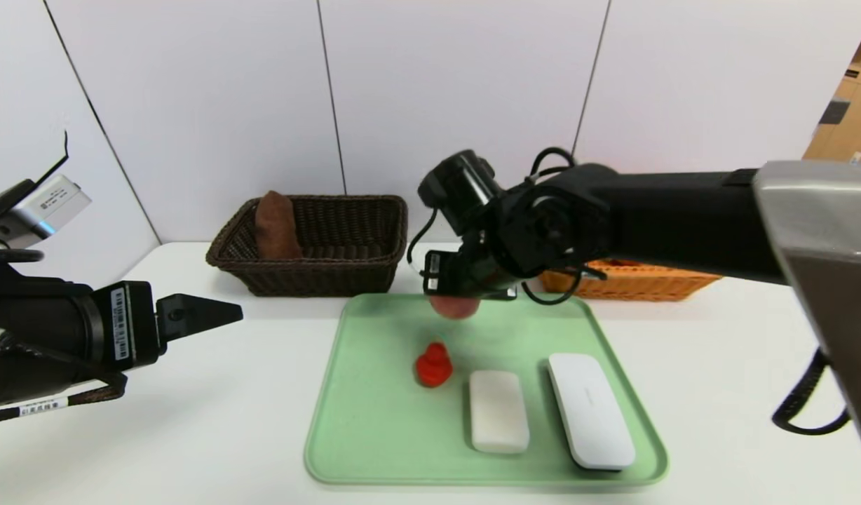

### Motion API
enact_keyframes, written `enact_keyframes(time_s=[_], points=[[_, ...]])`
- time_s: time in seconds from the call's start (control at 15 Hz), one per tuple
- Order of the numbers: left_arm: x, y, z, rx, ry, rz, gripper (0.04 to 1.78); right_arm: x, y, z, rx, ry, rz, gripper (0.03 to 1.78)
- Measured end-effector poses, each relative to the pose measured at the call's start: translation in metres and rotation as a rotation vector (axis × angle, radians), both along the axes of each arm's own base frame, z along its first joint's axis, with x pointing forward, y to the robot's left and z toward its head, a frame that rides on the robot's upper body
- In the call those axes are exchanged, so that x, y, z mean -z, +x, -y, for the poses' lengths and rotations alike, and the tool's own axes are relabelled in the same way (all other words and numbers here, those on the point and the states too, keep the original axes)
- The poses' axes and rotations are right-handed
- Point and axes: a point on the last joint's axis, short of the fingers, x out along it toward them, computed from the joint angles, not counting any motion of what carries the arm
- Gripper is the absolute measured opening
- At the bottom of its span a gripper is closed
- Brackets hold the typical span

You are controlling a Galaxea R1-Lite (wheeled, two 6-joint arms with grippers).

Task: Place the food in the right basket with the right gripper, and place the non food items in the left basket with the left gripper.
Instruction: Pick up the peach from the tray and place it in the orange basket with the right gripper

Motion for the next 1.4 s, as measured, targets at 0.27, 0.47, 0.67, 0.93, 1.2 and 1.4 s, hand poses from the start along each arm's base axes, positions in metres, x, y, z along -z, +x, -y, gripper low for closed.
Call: enact_keyframes(time_s=[0.27,0.47,0.67,0.93,1.2,1.4], points=[[0.002,-0.002,-0.001,0.000,0.002,-0.005,1.69,-0.075,-0.009,0.047,-0.090,0.046,0.205,1.11],[0.004,-0.002,-0.001,0.000,0.004,-0.011,1.69,-0.110,0.005,0.098,-0.035,-0.037,0.387,1.11],[0.005,-0.002,-0.001,0.001,0.005,-0.012,1.69,-0.113,0.024,0.140,0.075,-0.076,0.403,1.11],[0.005,-0.002,-0.001,0.000,0.005,-0.013,1.69,-0.082,0.057,0.173,0.180,-0.110,0.312,1.11],[0.005,-0.003,-0.002,-0.002,0.005,-0.013,1.69,-0.042,0.084,0.177,0.221,-0.094,0.206,1.10],[0.007,-0.004,-0.002,-0.002,0.007,-0.017,1.69,-0.009,0.104,0.178,0.229,-0.122,0.141,1.10]])
